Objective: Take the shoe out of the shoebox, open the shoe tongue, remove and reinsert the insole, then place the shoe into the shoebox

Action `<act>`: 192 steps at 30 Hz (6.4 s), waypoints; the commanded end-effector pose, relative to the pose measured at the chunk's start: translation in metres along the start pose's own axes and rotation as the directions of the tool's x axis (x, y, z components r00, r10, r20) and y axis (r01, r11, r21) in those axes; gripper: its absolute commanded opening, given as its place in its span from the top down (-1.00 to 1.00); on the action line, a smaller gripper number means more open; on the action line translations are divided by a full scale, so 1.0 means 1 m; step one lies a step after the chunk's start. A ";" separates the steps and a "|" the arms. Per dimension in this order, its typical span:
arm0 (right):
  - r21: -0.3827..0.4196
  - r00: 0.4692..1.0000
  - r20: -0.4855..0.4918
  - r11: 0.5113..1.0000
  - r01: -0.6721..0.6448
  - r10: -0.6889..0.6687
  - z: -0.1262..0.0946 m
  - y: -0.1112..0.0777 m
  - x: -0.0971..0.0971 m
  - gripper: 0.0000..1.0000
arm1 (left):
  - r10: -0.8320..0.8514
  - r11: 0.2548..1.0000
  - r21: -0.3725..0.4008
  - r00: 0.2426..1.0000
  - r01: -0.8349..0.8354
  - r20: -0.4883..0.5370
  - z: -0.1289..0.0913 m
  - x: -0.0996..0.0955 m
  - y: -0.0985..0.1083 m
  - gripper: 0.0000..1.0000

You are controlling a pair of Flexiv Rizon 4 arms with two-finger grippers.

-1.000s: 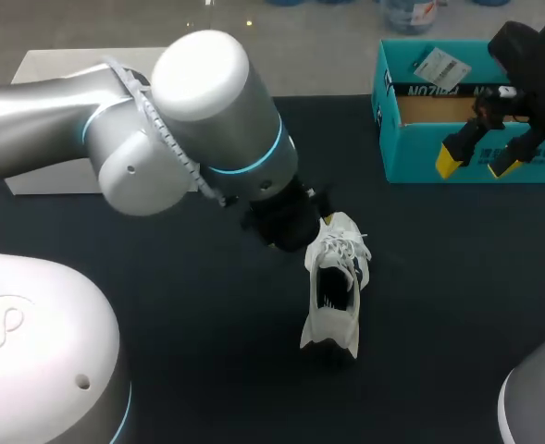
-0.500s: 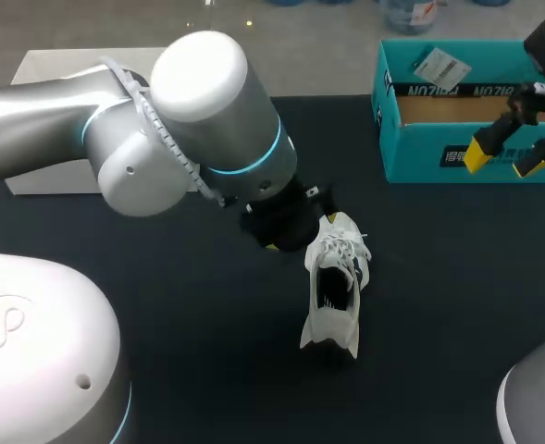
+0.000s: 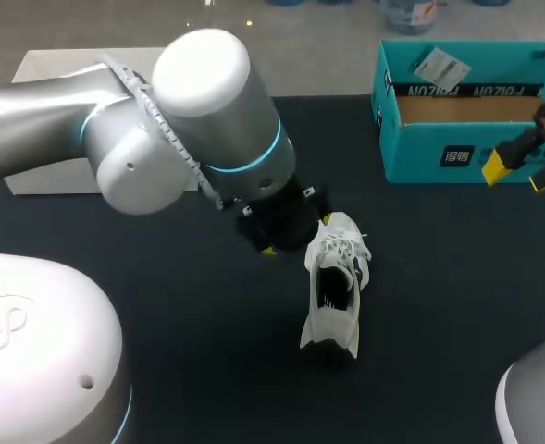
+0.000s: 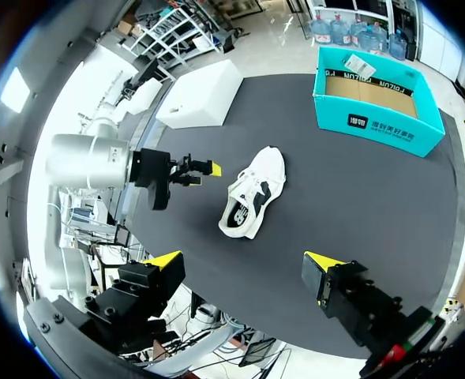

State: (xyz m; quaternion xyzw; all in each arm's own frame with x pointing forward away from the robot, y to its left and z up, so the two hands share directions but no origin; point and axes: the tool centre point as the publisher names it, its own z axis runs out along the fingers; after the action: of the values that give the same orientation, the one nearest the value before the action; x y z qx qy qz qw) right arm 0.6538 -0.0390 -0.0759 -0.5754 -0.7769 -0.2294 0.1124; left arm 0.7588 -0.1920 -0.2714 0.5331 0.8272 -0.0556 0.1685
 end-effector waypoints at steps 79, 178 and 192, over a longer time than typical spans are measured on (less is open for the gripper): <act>0.005 1.000 0.000 1.000 0.000 0.000 0.001 0.002 -0.001 -1.00 | -0.745 0.661 -0.247 0.580 0.709 -0.329 0.072 0.028 -0.133 -1.00; 0.005 1.000 0.000 1.000 0.000 0.000 0.001 0.002 -0.001 -1.00 | -0.917 0.372 -0.357 0.277 0.857 -0.288 -0.086 0.048 0.000 1.00; 0.005 1.000 0.000 1.000 0.000 0.000 0.001 0.002 -0.001 -1.00 | -0.908 0.334 -0.323 0.211 0.886 -0.361 -0.108 0.077 0.140 1.00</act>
State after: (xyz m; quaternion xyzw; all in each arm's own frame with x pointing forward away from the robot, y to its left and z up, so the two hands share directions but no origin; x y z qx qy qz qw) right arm 0.6534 -0.0394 -0.0763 -0.5753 -0.7769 -0.2300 0.1122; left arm 0.8135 -0.0712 -0.1950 -0.0436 0.9954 0.0443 -0.0727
